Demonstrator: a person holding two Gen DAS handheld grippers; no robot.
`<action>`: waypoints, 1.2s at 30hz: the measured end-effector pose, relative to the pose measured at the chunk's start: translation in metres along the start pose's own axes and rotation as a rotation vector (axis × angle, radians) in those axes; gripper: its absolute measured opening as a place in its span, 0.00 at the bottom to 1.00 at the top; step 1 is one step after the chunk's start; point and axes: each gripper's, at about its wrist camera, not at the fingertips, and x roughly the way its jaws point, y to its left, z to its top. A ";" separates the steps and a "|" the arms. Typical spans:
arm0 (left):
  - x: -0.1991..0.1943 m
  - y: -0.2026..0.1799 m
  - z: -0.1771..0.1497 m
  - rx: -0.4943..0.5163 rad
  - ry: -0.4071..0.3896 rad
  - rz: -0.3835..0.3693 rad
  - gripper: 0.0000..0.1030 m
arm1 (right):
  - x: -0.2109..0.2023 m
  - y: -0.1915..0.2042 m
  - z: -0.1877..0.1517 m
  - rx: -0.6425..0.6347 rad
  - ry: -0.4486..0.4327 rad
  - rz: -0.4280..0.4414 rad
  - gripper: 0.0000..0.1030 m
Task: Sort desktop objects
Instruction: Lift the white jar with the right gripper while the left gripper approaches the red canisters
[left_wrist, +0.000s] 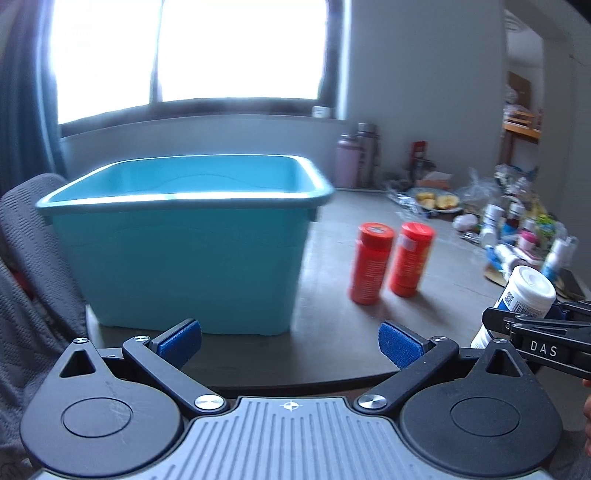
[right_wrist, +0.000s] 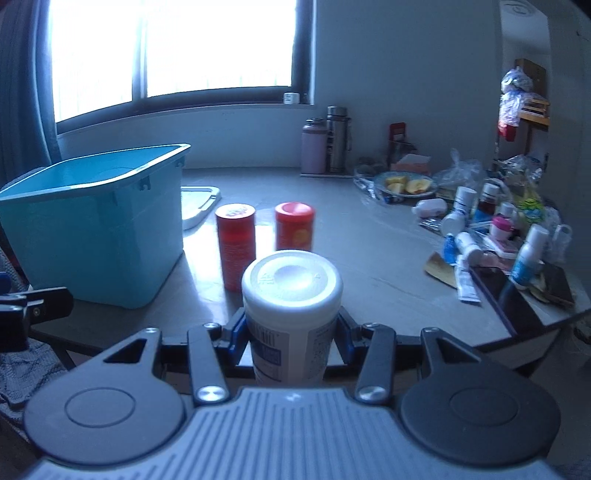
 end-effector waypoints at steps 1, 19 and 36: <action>0.000 -0.004 -0.001 0.006 -0.001 -0.010 1.00 | -0.005 -0.003 -0.002 0.003 -0.002 -0.012 0.46; 0.028 -0.062 -0.002 0.069 0.002 -0.079 1.00 | -0.040 -0.045 -0.021 0.054 0.007 -0.122 0.46; 0.104 -0.095 0.020 0.052 0.032 -0.041 1.00 | -0.003 -0.080 -0.006 0.075 0.020 -0.143 0.46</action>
